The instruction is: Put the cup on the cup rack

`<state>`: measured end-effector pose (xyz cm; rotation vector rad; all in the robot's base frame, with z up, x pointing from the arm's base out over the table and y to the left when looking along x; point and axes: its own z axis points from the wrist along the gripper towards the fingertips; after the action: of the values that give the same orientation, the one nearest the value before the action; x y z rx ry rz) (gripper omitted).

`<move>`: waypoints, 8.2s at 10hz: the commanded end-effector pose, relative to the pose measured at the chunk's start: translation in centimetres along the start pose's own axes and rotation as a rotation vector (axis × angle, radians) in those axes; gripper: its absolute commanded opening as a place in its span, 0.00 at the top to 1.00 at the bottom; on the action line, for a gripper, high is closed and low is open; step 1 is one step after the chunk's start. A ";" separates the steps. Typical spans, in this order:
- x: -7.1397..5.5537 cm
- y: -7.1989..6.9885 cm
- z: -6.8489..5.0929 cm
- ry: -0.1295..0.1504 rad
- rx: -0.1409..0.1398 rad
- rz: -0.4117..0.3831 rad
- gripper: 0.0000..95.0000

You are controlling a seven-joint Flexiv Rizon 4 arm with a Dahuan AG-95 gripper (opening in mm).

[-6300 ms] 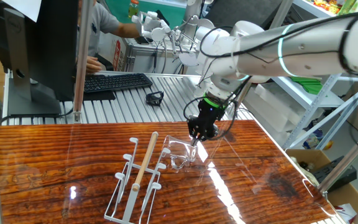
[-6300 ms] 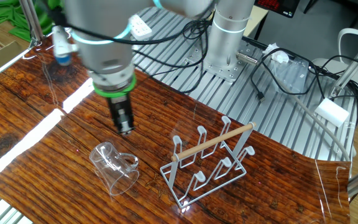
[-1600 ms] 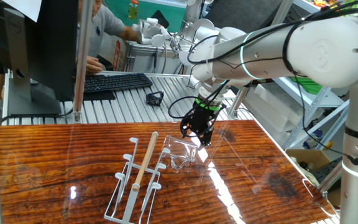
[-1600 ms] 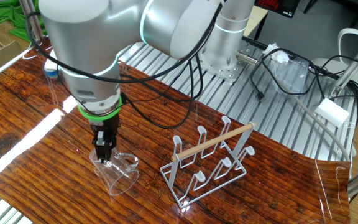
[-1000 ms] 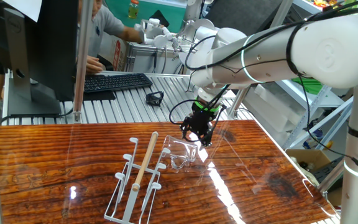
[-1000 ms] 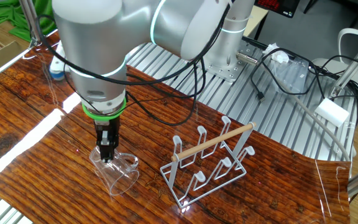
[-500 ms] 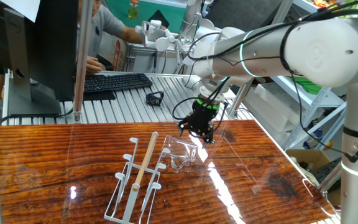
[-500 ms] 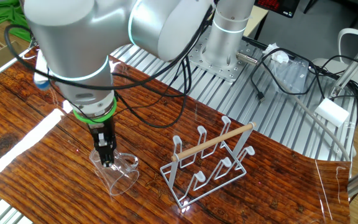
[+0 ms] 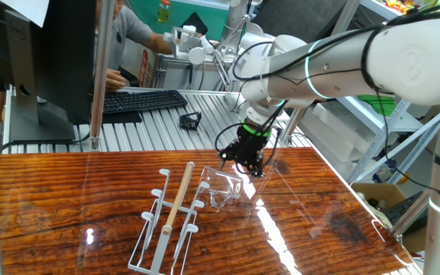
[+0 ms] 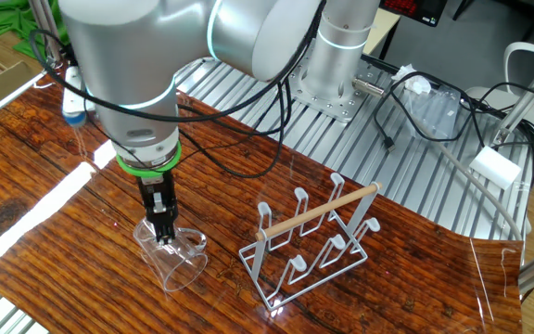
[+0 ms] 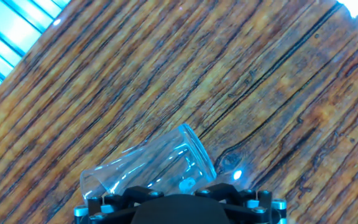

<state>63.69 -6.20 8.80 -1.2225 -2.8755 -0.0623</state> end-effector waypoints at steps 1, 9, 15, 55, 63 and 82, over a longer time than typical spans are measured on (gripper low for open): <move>-0.1 0.1 0.0 0.067 -0.022 -0.030 0.00; -0.1 0.1 0.0 0.083 0.004 0.334 0.00; -0.1 0.1 0.0 0.088 -0.033 0.515 0.20; -2.8 0.8 6.1 -0.014 -0.195 0.697 0.00; -3.5 0.9 6.5 -0.062 -0.193 0.649 0.40; -4.2 1.2 3.1 0.056 -0.045 0.403 1.00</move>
<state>67.46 -8.21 5.52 -1.7576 -2.5347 -0.1542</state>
